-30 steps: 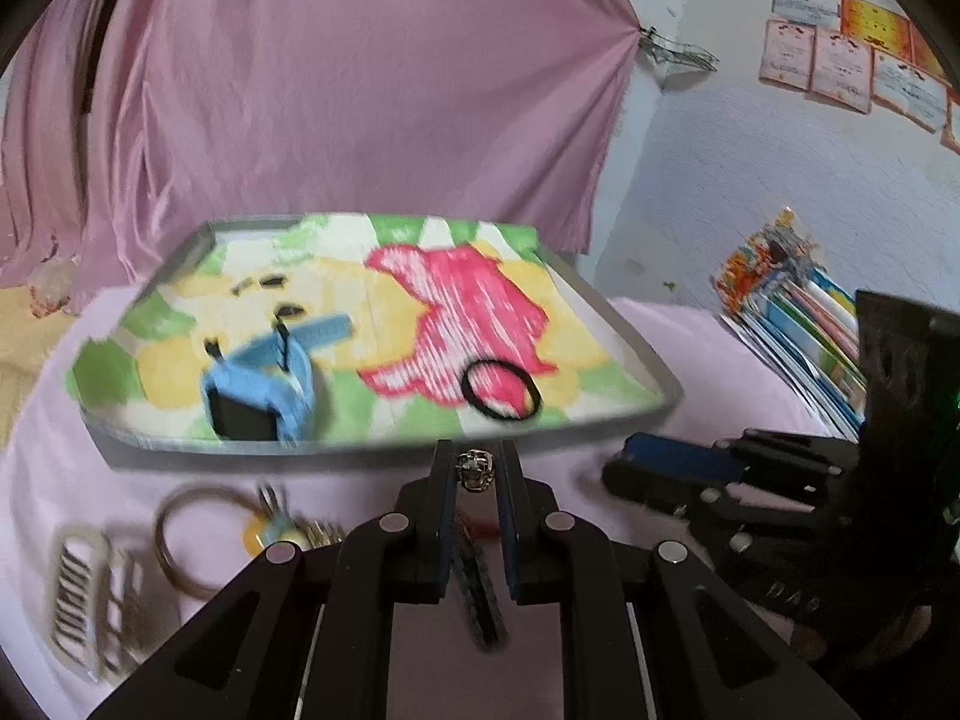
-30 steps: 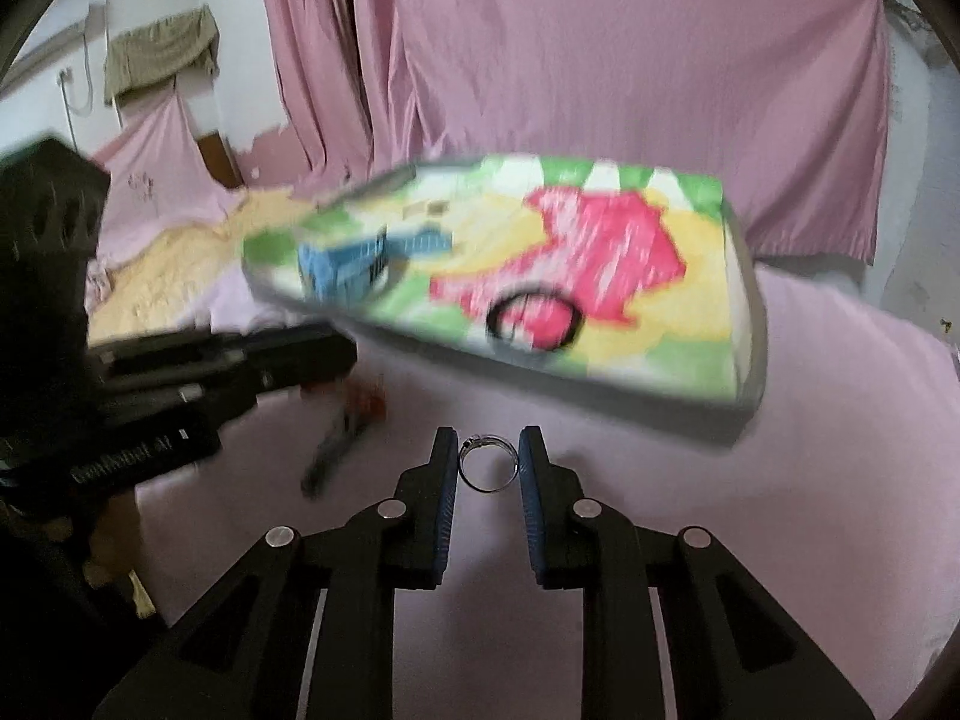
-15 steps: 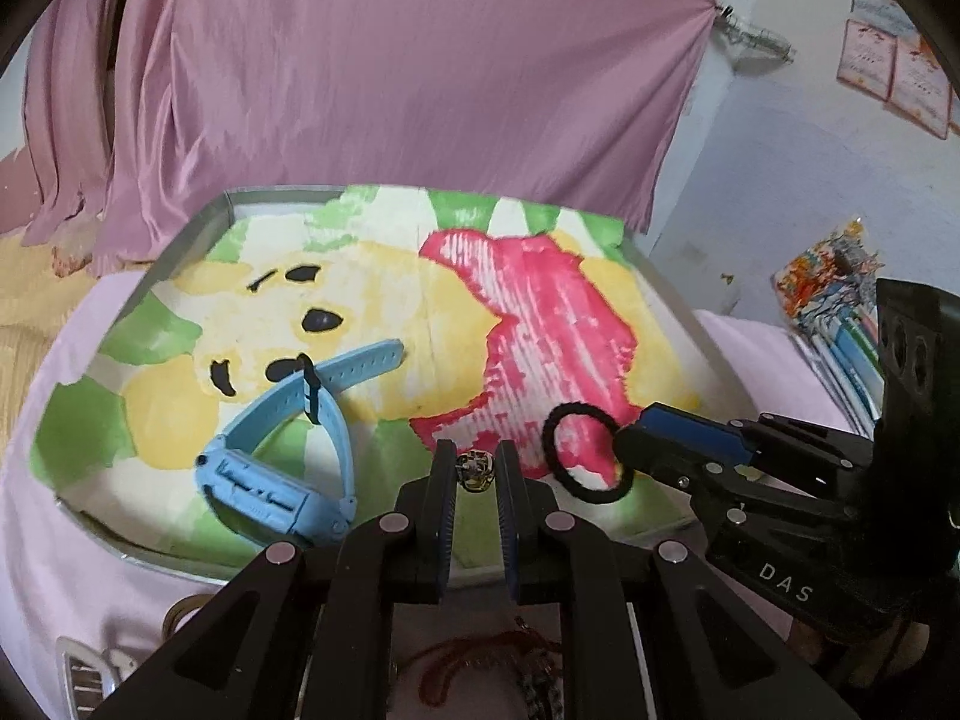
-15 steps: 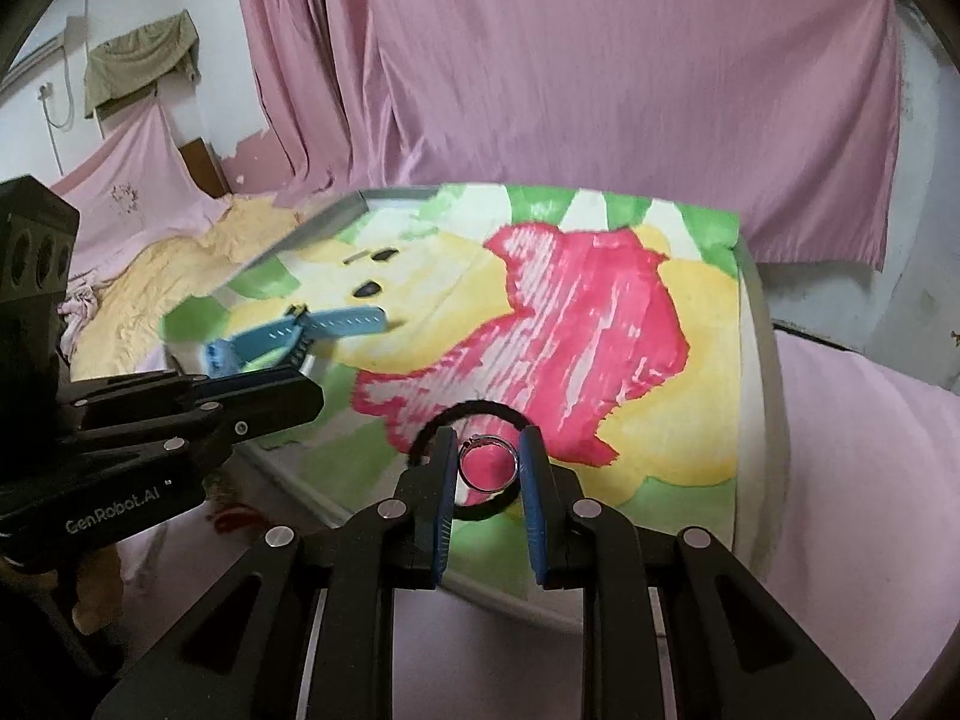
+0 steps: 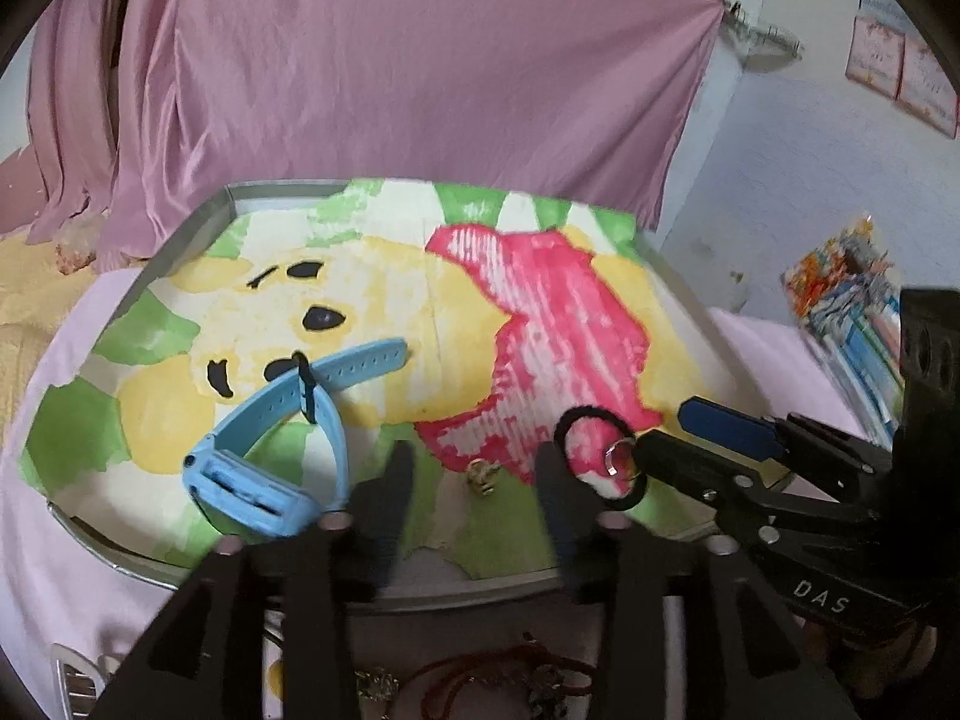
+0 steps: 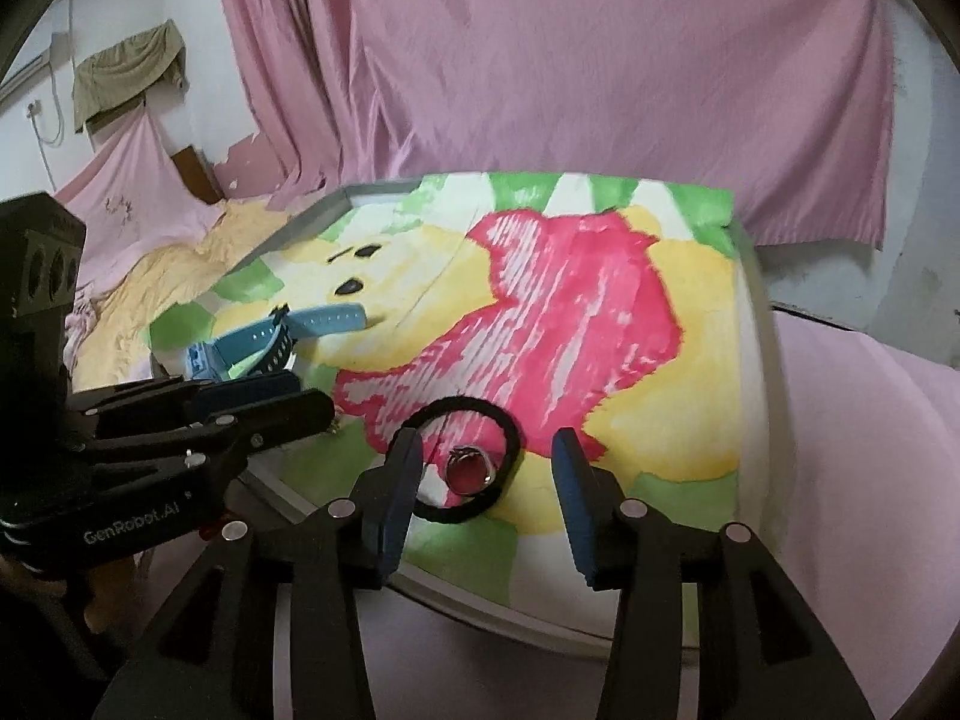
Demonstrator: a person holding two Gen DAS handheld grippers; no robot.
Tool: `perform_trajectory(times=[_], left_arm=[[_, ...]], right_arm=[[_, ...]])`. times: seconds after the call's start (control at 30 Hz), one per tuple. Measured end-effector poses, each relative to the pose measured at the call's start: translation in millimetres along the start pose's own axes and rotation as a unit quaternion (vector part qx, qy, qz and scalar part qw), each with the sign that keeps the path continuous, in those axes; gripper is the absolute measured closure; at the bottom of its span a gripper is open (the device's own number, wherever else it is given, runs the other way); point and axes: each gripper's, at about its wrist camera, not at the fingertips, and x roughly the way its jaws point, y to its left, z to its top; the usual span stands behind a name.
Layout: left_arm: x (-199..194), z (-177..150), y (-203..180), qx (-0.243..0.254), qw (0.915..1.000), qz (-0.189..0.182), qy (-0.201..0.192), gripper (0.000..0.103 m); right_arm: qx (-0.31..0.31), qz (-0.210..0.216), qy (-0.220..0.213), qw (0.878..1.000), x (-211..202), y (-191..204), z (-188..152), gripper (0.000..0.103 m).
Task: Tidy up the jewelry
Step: 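Carry the charm and ring over the tray and open both tools, then withdraw both tools from the tray toward the hair clips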
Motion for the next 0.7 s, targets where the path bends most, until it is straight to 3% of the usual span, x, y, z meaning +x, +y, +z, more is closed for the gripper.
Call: perform_trajectory(times=[0.17, 0.33, 0.4, 0.47, 0.53, 0.7], left_arm=[[-22.0, -0.5, 0.5, -0.008, 0.9991, 0.008, -0.041, 0.042], [-53.6, -8.7, 1.0, -0.011, 0.9944, 0.015, -0.104, 0.020], [-70.5, -15.5, 1.5, -0.011, 0.9900, 0.023, -0.139, 0.006], [-86.5, -23.0, 2.8, -0.010, 0.9849, 0.032, -0.170, 0.001], [-98.3, -29.0, 4.2, -0.006, 0.9808, 0.039, -0.191, 0.000], [-124.2, -50.5, 12.3, 0.005, 0.9734, 0.058, -0.222, 0.000]], right_arm=[[0.021, -0.021, -0.053, 0.998, -30.2, -7.4, -5.8, 0.062], [0.039, -0.034, -0.125, 0.991, -67.5, -7.2, -18.3, 0.042], [0.040, -0.036, -0.148, 0.988, -79.3, -3.8, -23.1, 0.037], [0.036, -0.041, -0.171, 0.984, -91.7, 2.7, -29.1, 0.030], [0.033, -0.045, -0.191, 0.980, -100.7, 9.2, -34.9, 0.021], [0.024, -0.049, -0.227, 0.972, -117.4, 30.9, -51.7, 0.012]])
